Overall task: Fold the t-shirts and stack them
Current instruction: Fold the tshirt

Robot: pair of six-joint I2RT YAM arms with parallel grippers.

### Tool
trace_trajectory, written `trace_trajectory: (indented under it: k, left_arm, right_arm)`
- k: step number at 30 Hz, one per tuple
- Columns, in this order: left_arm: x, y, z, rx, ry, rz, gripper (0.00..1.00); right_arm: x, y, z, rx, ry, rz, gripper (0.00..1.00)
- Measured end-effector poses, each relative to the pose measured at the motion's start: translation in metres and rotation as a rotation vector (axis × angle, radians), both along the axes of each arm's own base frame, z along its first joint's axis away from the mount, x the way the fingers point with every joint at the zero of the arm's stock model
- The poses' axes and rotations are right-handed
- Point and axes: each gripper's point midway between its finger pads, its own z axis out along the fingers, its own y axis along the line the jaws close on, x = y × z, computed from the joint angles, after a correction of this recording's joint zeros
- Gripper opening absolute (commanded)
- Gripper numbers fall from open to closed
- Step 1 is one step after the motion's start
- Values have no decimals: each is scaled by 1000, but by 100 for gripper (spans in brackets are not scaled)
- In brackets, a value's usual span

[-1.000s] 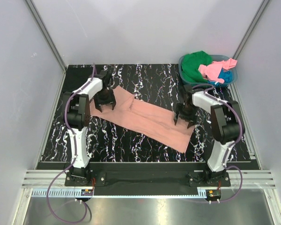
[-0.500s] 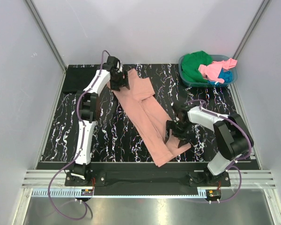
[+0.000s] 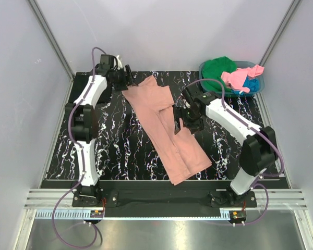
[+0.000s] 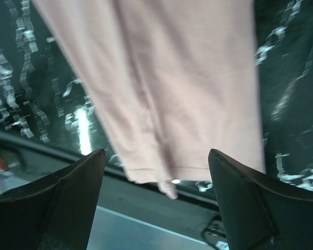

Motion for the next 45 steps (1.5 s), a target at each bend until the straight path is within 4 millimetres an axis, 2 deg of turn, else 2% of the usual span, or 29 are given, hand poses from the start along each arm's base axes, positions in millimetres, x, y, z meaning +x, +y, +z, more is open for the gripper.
trace_trajectory:
  k: [3,5,6,8,11,14,15,16,19,22,24,28,32,36,40,43,45]
  left_arm:
    - [-21,-25,38,41,-69,6,68]
    - [-35,-50,51,75,-100,28,68]
    - [-42,-62,51,97,-101,49,69]
    - [-52,-83,41,140,-85,89,70]
    - [-59,-114,11,213,-25,135,69]
    - [-46,-135,-33,278,47,193,65]
    - [-44,-136,-47,298,68,208,65]
    - [-45,-132,-69,331,107,234,65]
    - [-56,-115,-106,388,199,294,64]
    - [-50,-110,-100,370,193,327,63]
    - [-47,-106,-106,356,213,336,60]
    - [-40,-106,-104,258,257,311,60]
    - [0,-115,-98,74,229,256,60]
    - [40,-120,-91,-115,168,178,60]
    - [54,-107,-86,-203,139,129,68]
    - [56,-92,-81,-214,123,107,72]
    - [50,-82,-77,-198,127,95,73]
  right_arm:
    - [12,-9,-14,-84,-4,29,87]
    - [16,-11,-29,-124,13,53,87]
    - [17,-12,-36,-138,27,65,87]
    - [17,-12,-45,-152,48,84,88]
    - [18,-10,-53,-150,60,107,88]
    - [21,-6,-58,-134,56,123,88]
    - [21,-5,-59,-132,53,125,88]
    - [23,-4,-61,-129,45,129,87]
    - [21,-4,-70,-134,47,136,88]
    - [16,-4,-85,-155,76,146,87]
    - [12,-3,-97,-167,98,154,87]
    - [4,4,-118,-188,152,157,85]
    - [2,24,-116,-137,190,106,84]
    - [4,60,-110,-15,230,65,84]
    - [6,98,-104,88,271,70,86]
    - [14,107,-94,91,257,88,88]
    - [21,107,-86,80,223,103,88]
